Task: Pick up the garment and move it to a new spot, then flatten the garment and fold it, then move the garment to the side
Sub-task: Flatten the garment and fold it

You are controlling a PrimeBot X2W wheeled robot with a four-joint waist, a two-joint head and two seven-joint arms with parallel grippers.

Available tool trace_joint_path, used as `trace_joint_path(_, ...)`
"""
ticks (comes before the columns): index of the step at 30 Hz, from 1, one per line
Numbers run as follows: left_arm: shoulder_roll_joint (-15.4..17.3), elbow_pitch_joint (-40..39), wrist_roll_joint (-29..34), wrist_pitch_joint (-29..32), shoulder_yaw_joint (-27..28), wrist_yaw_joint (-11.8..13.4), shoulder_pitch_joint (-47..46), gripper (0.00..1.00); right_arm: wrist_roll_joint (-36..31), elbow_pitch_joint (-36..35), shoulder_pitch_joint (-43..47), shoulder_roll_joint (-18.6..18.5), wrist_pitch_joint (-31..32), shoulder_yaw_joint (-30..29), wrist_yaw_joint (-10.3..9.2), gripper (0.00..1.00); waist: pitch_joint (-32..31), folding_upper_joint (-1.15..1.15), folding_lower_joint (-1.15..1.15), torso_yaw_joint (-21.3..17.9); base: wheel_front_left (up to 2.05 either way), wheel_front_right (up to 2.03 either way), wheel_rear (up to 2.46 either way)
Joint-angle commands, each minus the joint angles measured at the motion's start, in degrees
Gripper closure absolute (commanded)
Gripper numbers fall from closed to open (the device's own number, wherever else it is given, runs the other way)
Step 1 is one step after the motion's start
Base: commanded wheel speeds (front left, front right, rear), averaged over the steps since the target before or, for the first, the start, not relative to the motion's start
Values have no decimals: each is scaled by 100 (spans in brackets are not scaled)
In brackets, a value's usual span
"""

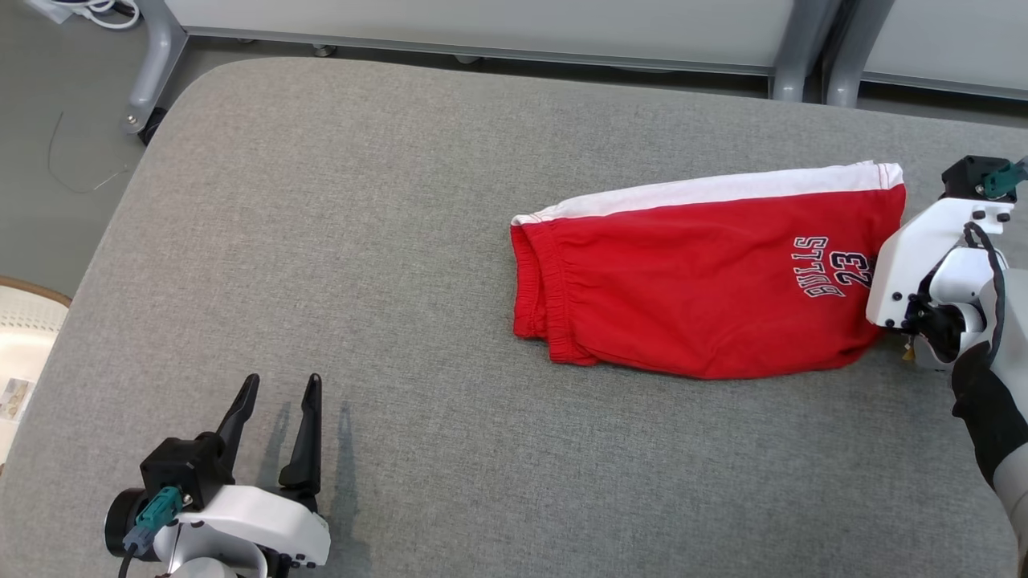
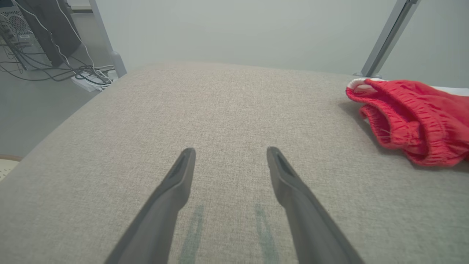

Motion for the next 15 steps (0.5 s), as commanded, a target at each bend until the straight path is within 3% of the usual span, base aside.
trace_joint_path(1,17,17,-27,-22,34,-42,48,0,-86,110,170,-115,-82,-76,-24,100,-16,0,0,-33,0,0,0)
trace_joint_path(15,37,64,-85,-14,39,-63,250,0,-704,111,426,-472,-1188,-781,-10,100,-482,0,0,-307,0,0,0)
